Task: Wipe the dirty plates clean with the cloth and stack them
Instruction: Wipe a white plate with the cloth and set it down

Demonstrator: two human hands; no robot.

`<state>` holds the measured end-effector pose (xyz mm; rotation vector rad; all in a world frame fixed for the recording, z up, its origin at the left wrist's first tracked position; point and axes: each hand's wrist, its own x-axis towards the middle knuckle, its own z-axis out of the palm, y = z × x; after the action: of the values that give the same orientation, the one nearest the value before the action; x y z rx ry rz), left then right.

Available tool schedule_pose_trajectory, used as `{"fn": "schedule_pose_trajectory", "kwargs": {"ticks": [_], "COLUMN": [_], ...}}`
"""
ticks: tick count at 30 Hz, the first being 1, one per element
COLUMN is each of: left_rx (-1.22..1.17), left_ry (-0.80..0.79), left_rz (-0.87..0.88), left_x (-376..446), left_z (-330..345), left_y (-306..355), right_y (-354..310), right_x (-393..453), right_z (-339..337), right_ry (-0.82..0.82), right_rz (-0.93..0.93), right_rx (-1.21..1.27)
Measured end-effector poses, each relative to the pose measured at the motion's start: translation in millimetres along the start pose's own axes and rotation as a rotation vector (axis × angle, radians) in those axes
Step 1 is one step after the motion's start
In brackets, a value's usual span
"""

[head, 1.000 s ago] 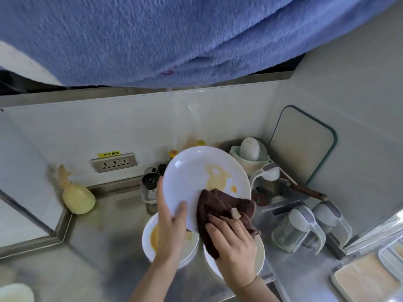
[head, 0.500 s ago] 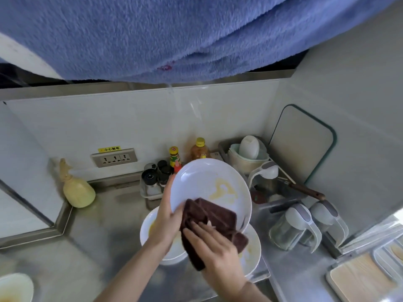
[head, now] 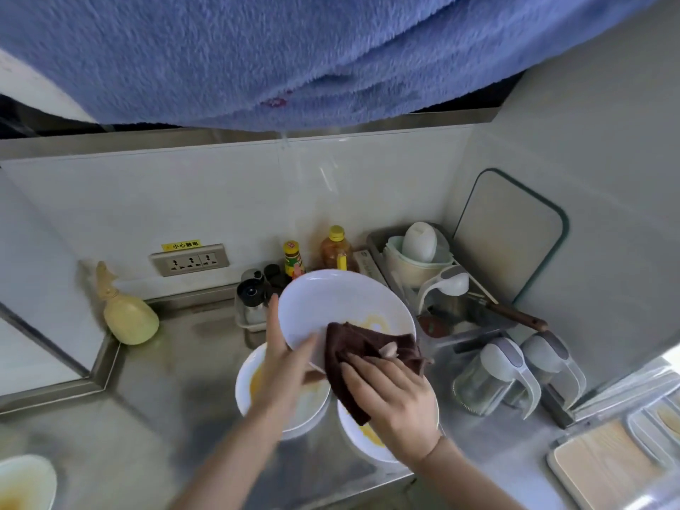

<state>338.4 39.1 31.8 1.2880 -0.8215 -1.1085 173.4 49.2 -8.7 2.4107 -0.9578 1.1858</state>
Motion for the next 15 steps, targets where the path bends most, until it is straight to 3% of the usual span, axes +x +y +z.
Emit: {"fn": "schedule_pose_trajectory", "kwargs": {"ticks": [3,6,9,15], "left_rx": [-0.046,0.016,0.115,0.058], "left_ry": [0.141,-0.009,-0.098,-0.158], "left_rz": [0.147,0.149,0.186,0.158], "left_x": [-11,1,13,25], "left_z": [9,-4,-19,-42], "left_y": [-17,-10,-1,17], "right_y": [-25,-20,-5,43], "right_x": [0,3,-1,-13], "right_z": [15,15,15,-8], "right_ry": [-0.042,-0.251,-0.408,-0.347], "right_rz": [0.122,0.138,0.021,-0.038], "right_rx": [0.054,0.056,0.037,-0.042]}}
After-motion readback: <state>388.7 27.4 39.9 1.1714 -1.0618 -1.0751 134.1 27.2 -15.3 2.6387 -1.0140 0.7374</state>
